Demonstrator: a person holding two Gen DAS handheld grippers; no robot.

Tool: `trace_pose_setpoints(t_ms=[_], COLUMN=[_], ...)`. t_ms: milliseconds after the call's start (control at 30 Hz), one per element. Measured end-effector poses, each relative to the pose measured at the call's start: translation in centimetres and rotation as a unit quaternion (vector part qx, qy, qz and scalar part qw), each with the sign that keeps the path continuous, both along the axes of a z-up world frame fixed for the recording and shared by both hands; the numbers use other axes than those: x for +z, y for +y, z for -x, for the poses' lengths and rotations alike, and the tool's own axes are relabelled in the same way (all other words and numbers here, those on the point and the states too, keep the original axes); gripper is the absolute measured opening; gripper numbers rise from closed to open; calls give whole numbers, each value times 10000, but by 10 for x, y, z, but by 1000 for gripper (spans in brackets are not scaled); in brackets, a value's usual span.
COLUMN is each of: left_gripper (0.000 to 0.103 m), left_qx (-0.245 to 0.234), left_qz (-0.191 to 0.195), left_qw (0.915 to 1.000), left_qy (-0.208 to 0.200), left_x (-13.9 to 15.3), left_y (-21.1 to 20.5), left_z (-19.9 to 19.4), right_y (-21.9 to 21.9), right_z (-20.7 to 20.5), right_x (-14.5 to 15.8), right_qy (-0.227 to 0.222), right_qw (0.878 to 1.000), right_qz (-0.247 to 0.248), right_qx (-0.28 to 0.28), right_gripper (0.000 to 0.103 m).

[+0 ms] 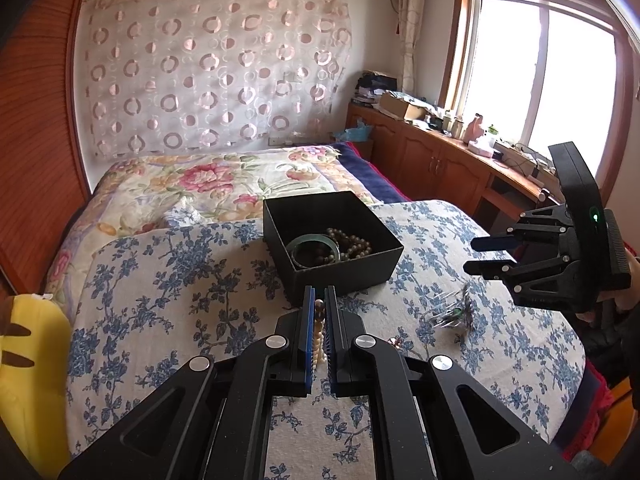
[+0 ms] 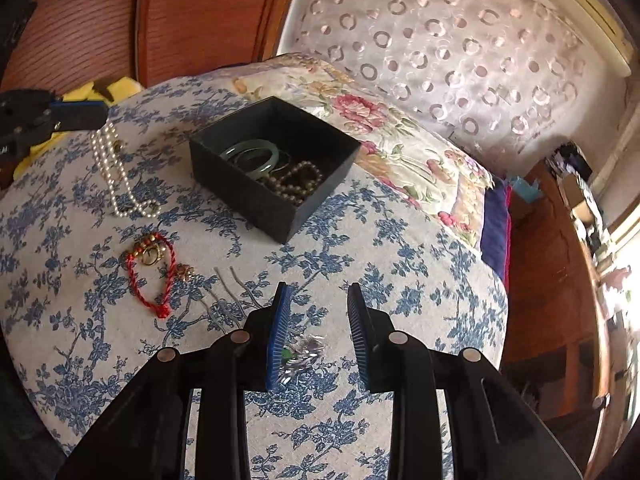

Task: Organize jewelry
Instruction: 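Close the right tool on the silver hair comb while the left tool holds the pearl strand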

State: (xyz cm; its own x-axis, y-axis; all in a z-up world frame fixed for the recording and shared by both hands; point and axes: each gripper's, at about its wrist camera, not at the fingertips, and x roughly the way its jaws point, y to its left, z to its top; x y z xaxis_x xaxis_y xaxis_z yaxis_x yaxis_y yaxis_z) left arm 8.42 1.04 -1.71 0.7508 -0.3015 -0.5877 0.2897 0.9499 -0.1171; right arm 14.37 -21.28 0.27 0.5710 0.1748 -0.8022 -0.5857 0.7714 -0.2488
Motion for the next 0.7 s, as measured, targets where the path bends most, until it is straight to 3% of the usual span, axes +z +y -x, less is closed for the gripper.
trace_pose_setpoints(t_ms=[300,433,533,633,700], left_gripper=[4,4,4,4,4], left_qx=[-15,-45,-43,-34,-33], left_qz=[-7,-21,-28,-26,-16], left_qw=[10000,10000,10000,10000,10000], left_qy=[12,24,32,41,45], left_x=[-2,-5,-5,-6,-6], left_y=[-3,-5,-5,-3,-3], left_z=[0,0,0,0,0], right_y=[-2,15,25,32,29], right_z=[15,20,24,22,15], right_x=[-24,-45,-54,-62,-65], right_qy=[387,607,589,572,695], right_qw=[9976,9961,9961,9963,9956], right_qz=[-554,-476,-302,-13,-135], right_qx=[148,418,592,643,615], right_gripper=[32,32,52,54,55])
